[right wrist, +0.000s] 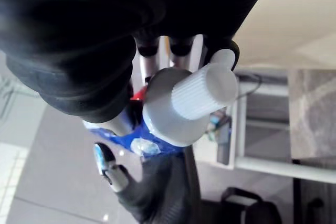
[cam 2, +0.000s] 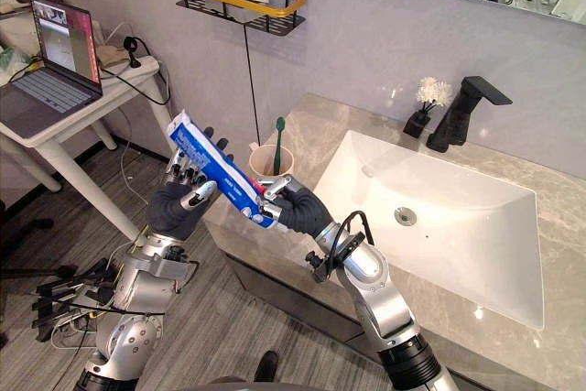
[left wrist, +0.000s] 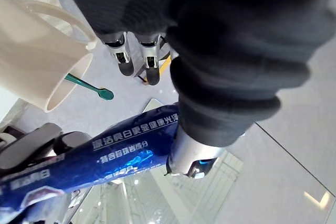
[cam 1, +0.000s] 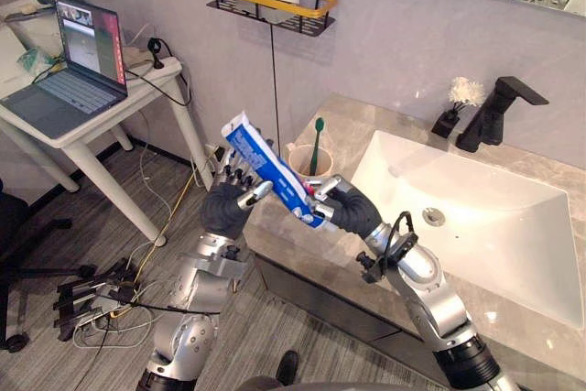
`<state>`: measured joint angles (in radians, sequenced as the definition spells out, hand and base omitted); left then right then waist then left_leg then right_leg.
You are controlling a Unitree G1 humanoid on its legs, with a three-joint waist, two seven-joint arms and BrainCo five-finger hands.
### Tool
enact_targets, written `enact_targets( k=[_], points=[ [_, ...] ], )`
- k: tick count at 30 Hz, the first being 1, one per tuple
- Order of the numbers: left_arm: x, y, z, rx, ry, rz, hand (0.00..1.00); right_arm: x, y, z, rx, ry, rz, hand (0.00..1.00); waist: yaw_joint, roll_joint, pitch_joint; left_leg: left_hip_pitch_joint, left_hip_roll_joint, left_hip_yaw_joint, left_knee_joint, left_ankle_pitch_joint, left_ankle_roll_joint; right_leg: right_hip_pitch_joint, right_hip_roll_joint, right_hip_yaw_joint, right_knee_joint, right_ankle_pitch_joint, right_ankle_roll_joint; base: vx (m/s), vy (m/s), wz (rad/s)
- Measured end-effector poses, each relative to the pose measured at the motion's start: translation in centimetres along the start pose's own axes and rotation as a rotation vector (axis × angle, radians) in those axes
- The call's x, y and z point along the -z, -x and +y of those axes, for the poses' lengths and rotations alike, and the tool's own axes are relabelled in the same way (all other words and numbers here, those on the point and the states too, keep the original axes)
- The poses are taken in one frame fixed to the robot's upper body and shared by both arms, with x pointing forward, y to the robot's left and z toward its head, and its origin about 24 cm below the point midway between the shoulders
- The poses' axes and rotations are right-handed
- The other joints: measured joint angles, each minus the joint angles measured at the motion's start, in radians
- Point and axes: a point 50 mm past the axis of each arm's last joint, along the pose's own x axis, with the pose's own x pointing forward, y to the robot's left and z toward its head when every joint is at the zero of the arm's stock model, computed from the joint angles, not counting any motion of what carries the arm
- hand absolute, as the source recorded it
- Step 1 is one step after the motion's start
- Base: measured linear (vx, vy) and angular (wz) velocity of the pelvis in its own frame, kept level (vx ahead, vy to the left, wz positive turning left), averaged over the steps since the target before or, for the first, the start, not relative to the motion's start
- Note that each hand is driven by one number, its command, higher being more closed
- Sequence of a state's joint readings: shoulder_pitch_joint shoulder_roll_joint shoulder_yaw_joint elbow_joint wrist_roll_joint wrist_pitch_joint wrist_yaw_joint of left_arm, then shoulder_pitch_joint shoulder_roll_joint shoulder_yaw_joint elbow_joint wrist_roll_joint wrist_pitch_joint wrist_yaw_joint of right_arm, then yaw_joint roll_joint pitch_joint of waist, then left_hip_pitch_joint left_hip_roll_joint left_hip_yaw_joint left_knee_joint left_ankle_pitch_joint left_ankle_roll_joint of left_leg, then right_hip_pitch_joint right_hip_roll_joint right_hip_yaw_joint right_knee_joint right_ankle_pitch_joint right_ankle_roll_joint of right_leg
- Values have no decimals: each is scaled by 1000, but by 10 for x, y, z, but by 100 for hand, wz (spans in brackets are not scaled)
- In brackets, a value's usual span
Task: Organize washtable
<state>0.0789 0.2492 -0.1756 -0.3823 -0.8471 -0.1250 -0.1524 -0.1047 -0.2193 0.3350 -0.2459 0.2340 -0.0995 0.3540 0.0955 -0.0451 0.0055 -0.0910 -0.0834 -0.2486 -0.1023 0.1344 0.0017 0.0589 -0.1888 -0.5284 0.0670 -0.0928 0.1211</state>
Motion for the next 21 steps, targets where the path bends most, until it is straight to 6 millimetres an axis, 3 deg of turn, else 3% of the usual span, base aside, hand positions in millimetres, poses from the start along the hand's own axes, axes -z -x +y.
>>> enact_targets(
  k=[1,2,19,20,21],
  points=[
    [0,-1,-1,7,-5,2,0,2,0,0,2,-3,7,100,0,0,-1,-1,1,4,0,0,0,-3,0,5,0,1,-1,-18,-2,-8],
    [1,-4,-4,24,-3,5,100,5,2,0,5,-8,21,100,0,-1,-1,-2,2,6,0,0,0,-5,1,7,0,1,-2,-18,-2,-7],
    [1,-6,-5,55,-7,17,100,16,6,9,-26,-11,72,100,-13,-4,-17,3,17,34,0,0,-1,-15,12,37,-3,5,-8,-17,-7,-5],
    [1,-6,-5,55,-7,17,100,16,6,10,-27,-10,74,0,-24,-4,-21,2,16,35,0,0,-1,-15,12,37,-4,6,-9,0,0,0],
    [1,-6,-5,55,-8,16,100,16,6,10,-26,-12,75,0,-24,-4,-24,2,16,36,0,0,0,-15,12,38,-5,7,-9,-13,0,-3]
  ],
)
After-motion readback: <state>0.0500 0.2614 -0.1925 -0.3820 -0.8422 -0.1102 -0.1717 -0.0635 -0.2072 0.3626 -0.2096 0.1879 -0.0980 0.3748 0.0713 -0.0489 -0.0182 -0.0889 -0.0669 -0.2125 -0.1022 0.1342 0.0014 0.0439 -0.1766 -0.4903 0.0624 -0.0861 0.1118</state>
